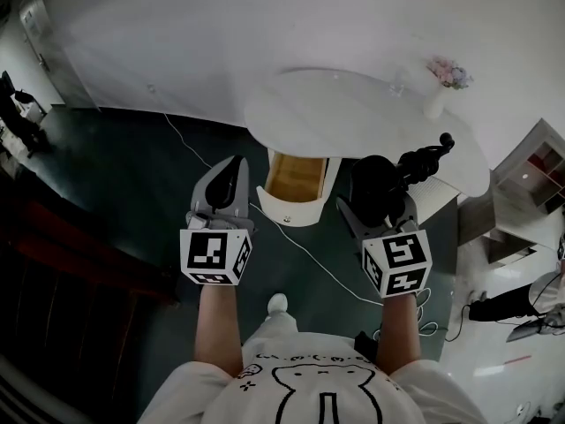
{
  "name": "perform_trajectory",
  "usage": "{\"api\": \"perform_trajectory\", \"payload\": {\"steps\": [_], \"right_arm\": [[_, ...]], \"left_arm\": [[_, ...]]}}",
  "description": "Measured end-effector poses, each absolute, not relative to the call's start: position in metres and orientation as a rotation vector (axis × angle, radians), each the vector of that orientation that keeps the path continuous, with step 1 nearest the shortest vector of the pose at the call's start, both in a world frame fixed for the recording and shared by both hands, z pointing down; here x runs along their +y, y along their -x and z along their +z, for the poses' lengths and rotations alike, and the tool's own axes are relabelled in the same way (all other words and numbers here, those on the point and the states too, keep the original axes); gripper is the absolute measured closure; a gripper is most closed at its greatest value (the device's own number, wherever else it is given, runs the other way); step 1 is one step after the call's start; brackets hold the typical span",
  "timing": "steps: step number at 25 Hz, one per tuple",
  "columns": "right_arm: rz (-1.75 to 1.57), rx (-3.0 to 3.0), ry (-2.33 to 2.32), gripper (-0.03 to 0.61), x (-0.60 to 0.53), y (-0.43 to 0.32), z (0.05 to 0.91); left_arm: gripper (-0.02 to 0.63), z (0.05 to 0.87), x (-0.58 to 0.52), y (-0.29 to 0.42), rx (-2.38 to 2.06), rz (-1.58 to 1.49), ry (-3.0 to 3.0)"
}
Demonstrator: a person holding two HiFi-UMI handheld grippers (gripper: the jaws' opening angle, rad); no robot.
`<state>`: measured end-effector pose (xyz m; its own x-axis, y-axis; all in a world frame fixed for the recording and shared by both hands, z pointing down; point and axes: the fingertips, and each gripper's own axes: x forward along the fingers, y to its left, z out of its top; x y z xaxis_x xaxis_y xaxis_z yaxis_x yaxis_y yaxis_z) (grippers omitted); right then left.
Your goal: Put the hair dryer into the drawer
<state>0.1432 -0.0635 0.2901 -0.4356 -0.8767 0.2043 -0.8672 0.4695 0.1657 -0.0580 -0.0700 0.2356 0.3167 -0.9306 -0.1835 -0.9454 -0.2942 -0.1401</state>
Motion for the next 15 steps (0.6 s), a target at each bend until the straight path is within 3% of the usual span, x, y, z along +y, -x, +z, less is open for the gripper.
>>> {"api": "perform_trajectory", "payload": {"steps": [15], "right_arm": [[0.251,-2.319,-1.453,0.228,-0.190,-0.080,0.387]], "left_arm": [[0.597,0.277,-0.209,0.121,1.713,0.040,2.480]]}}
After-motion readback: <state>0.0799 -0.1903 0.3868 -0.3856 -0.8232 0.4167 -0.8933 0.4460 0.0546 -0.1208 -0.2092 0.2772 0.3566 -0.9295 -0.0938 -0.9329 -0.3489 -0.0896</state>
